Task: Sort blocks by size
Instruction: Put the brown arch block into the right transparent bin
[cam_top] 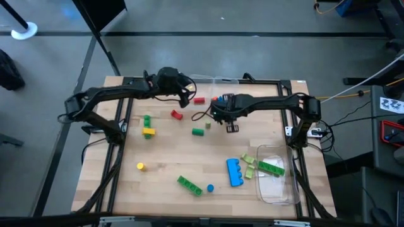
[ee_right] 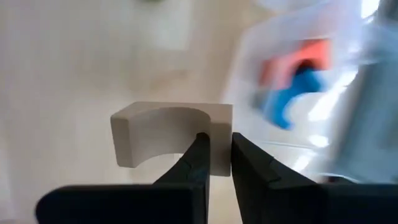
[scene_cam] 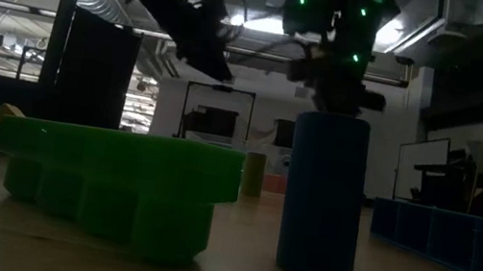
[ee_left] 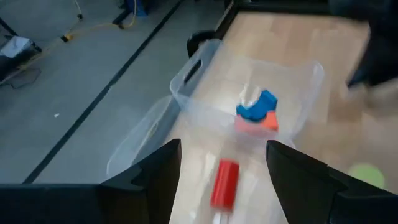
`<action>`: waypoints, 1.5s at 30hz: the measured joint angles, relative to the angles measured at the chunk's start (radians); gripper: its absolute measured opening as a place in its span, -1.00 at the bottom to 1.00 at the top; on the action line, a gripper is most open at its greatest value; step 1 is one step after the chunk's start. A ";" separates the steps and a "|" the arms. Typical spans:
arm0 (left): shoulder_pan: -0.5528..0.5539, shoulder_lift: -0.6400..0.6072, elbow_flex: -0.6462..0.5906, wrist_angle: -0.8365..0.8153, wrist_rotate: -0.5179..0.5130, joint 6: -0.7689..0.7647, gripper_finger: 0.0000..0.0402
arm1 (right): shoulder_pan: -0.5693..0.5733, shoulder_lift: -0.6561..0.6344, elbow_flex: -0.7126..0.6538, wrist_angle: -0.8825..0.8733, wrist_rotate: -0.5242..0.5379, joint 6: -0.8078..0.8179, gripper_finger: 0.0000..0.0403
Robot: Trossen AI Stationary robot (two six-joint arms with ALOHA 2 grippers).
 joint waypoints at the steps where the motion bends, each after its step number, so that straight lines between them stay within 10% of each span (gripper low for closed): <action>1: 0.000 -0.018 0.000 -0.034 0.000 0.005 0.10 | 0.000 -0.001 0.020 -0.013 0.021 -0.007 -0.77; 13: -0.048 -0.100 0.000 -0.497 0.003 -0.043 0.10 | -0.085 -0.003 0.131 0.083 0.196 -0.164 -0.76; 30: -0.202 -0.096 0.000 -0.752 0.008 -0.144 0.10 | -0.335 0.005 0.132 0.175 -0.168 -0.170 -0.76; 45: -0.224 -0.096 0.000 -0.729 0.007 -0.091 0.10 | -0.340 0.005 0.132 0.190 -0.186 -0.152 -0.47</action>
